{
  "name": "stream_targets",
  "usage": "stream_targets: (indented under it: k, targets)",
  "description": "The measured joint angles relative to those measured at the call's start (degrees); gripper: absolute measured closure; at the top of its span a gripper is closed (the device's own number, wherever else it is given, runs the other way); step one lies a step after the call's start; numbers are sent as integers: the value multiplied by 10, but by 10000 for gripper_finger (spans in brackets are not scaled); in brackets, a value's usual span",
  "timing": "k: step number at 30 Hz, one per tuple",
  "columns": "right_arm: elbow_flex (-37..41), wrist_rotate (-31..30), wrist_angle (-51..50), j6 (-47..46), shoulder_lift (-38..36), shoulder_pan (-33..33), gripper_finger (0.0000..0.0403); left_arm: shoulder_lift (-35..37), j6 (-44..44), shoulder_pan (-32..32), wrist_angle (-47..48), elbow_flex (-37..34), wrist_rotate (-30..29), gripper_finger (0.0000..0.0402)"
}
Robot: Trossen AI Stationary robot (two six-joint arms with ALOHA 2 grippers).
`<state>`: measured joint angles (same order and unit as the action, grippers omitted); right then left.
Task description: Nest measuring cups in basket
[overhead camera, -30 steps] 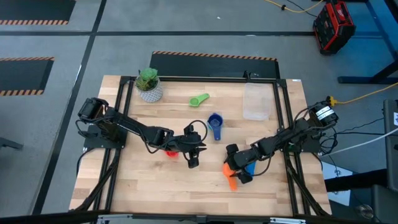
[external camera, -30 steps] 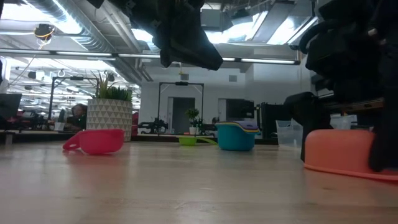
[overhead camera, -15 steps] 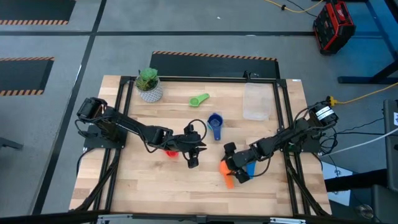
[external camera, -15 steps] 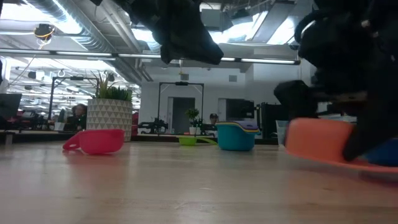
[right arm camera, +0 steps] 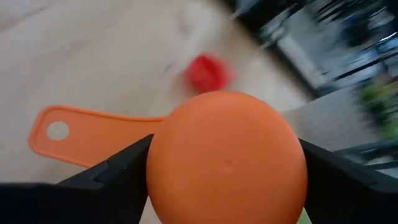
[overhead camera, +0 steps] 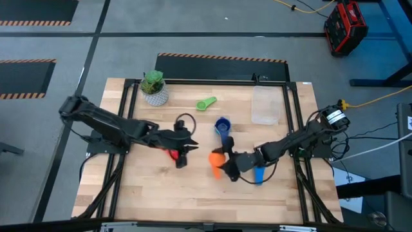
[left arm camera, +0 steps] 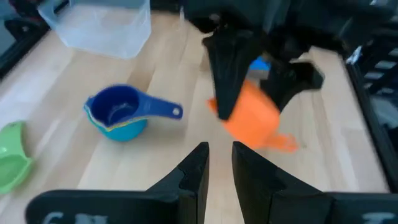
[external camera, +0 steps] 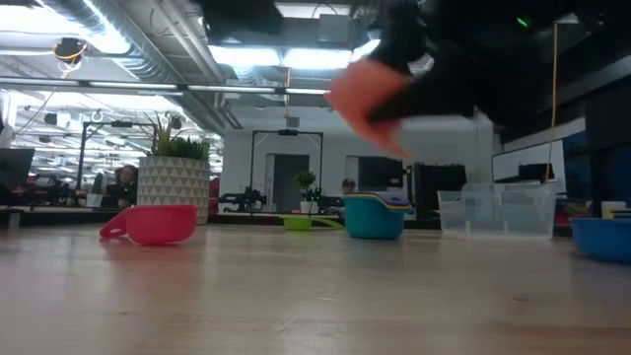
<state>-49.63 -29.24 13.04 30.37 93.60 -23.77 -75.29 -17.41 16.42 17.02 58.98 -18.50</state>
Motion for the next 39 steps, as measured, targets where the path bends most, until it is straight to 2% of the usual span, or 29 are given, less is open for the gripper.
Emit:
stream_targets:
  k: [6,14,21,32,39]
  targets:
    - [-35,-7,109,126,0,28,73,80,-18,14,85,0,1,337]
    - [-70,-13,234,224,0,79,73,108,-34,25,82,0,-4,337]
    - [-87,-11,262,228,0,128,73,108,-38,19,78,0,-11,337]
    - [-88,8,276,224,0,157,73,108,-65,19,71,0,-119,337]
    - [-88,9,312,225,0,158,72,108,-66,19,37,0,-148,337]
